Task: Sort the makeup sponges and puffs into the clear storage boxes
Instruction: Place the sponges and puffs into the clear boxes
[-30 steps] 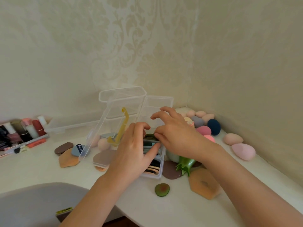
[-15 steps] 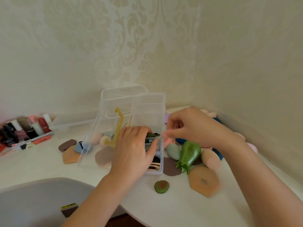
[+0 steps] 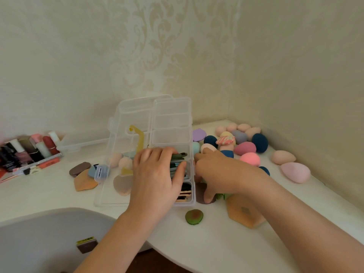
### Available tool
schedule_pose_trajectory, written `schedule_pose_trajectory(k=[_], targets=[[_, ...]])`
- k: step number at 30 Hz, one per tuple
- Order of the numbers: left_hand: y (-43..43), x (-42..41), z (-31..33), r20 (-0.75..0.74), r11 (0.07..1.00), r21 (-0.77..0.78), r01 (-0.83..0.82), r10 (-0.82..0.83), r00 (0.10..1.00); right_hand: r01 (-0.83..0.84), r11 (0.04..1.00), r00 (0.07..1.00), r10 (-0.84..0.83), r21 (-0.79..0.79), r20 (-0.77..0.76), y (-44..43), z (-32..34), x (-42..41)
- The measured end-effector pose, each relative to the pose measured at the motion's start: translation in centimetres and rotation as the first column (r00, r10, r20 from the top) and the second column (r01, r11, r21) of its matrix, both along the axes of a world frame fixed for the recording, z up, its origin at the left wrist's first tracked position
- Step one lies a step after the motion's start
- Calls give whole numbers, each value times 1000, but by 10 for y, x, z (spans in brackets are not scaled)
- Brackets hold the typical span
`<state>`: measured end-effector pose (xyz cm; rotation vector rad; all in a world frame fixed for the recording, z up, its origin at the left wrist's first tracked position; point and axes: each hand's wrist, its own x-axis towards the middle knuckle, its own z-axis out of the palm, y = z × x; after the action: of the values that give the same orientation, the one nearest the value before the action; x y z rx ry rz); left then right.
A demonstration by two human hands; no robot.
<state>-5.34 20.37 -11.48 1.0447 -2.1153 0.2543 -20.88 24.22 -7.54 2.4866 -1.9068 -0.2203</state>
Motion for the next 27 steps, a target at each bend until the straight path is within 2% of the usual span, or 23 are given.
schedule_pose_trajectory(k=[4,8,10,14,21,27], targets=[[-2,2,1,21,1000,27,-11,10,1000,21,996,982,-37,88,187,-6,1,-10],[0,6,0,25,999,40,-31,30,999,3,996,948,-31,87,318,-13,-2,-12],[0,8,0,21,998,43,-38,37,999,7,996,912,-41,86,409,-12,1,-15],[0,8,0,15,998,49,-39,38,999,128,991,810,-133,50,570,-10,13,-27],[-8,7,2,52,995,89,-41,37,998,337,940,501,-224,50,836,-19,14,-39],[-11,5,4,119,993,117,-26,12,993,474,879,275,-211,59,938,-29,13,-43]])
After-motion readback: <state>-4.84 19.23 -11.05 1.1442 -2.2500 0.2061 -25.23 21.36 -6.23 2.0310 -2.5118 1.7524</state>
